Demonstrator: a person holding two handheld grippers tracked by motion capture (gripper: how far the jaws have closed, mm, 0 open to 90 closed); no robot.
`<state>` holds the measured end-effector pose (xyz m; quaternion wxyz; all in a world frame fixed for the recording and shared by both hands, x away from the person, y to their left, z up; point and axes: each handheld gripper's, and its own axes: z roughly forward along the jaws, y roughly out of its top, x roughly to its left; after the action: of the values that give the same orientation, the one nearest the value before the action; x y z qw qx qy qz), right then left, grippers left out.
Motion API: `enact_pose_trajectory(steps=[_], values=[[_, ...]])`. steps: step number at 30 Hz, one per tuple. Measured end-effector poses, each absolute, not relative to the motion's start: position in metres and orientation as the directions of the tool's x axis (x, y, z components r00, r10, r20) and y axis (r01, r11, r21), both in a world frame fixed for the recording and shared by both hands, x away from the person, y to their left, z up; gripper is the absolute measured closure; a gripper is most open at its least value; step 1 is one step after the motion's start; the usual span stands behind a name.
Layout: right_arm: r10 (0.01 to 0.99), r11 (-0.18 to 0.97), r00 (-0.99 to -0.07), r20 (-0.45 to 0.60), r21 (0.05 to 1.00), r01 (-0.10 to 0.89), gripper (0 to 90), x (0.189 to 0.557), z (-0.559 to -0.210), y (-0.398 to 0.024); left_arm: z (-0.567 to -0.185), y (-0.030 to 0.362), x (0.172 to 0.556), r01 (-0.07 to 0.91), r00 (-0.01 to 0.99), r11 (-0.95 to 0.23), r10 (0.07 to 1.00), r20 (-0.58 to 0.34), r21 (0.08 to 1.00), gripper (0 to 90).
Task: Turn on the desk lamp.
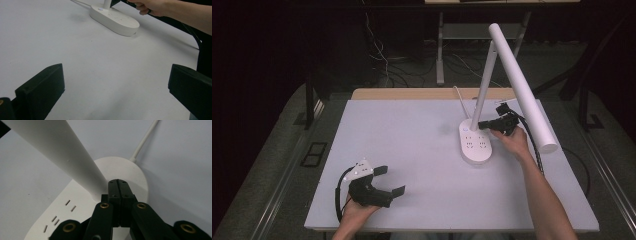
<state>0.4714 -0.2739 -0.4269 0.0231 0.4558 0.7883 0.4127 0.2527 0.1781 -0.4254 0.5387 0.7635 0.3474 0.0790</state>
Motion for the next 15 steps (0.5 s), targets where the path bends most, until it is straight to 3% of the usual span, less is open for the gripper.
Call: enact_pose_trajectory(steps=[15], values=[[0.744, 0.246, -0.577, 0.338, 0.664, 0.706, 90.0, 0.4695, -0.4274, -0.2746, -0.4256, 0.1768, 0.2521, 0.446, 0.747, -0.182, 0.615, -0.252, 0.876, 0.0]])
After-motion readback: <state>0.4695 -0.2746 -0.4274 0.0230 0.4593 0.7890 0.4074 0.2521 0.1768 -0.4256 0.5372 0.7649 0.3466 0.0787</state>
